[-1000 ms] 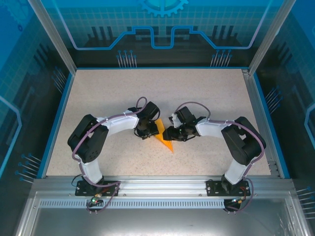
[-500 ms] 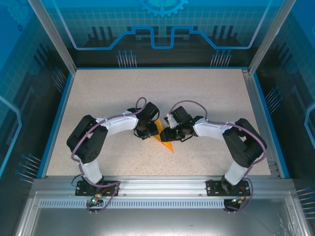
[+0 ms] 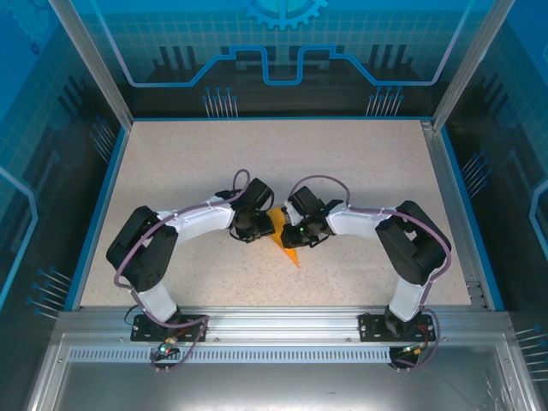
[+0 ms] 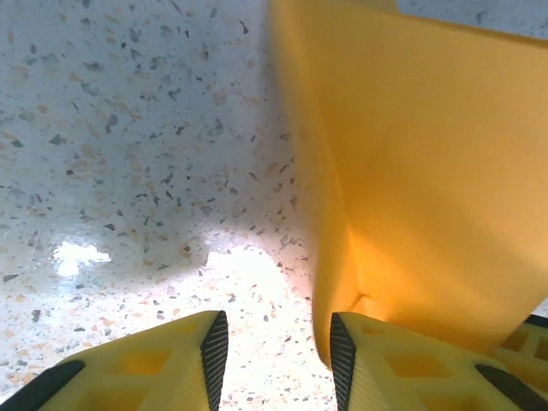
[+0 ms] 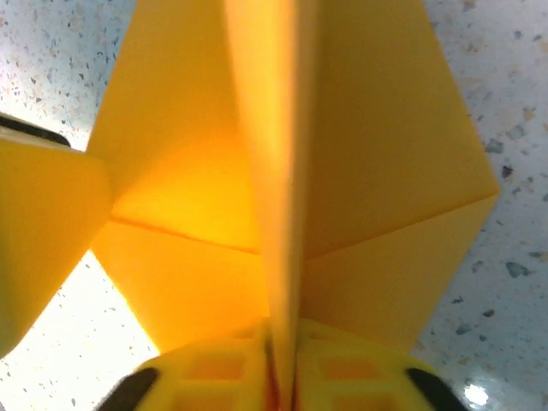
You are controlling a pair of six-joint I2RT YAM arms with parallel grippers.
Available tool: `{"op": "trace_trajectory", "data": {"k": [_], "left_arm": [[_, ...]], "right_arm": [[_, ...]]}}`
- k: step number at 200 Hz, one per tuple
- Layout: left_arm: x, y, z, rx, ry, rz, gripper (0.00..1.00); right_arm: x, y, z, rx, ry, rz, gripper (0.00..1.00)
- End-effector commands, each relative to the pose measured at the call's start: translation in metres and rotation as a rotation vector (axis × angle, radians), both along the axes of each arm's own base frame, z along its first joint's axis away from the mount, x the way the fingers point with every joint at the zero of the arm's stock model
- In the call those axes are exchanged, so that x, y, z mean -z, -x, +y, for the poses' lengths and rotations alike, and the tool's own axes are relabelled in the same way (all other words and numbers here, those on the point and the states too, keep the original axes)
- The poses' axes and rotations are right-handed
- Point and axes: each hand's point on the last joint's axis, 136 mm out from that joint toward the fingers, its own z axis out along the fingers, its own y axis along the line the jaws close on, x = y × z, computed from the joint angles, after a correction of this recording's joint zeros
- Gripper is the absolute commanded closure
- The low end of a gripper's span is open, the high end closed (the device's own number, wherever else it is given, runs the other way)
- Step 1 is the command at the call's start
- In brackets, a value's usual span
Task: Fold a paper plane with a square sheet of paper (pick it up from the middle)
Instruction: Move the paper plane to the center of the table.
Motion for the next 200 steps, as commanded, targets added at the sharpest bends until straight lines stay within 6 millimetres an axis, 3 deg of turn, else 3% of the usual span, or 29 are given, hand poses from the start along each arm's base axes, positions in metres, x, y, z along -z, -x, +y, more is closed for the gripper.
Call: {"op": "trace_trajectory", "data": {"k": [1,18,50,83,113,156,200], "left_arm": [[-0.015,-0.002,0.006,-0.016,0.016,-0.06,0.59],[-0.027,-0.004,0.01,-0.026,0.024,-0.116,0.58],[-0.05,-0.008,0.022,-0.051,0.006,-0.197,0.56],[-0.067,-0.006,0.037,-0.068,-0.021,-0.251,0.54],[-0.074,-0.002,0.051,-0.098,-0.019,-0.273,0.53],[-0.077,0.005,0.073,-0.164,-0.012,-0.296,0.51],[-0.078,0.009,0.081,-0.191,0.0,-0.31,0.49]], "right_arm": [[-0.01,-0.003,0.004,-0.006,0.023,-0.025,0.95],[-0.021,-0.009,0.001,0.019,0.045,-0.061,1.0],[-0.044,-0.024,-0.016,0.088,0.12,-0.147,1.0],[-0.047,-0.042,-0.048,0.165,0.304,-0.176,1.0],[-0.045,-0.058,-0.066,0.225,0.379,-0.148,1.0],[-0.047,-0.07,-0.066,0.25,0.374,-0.127,1.0],[-0.052,-0.079,-0.073,0.237,0.441,-0.151,1.0]]}}
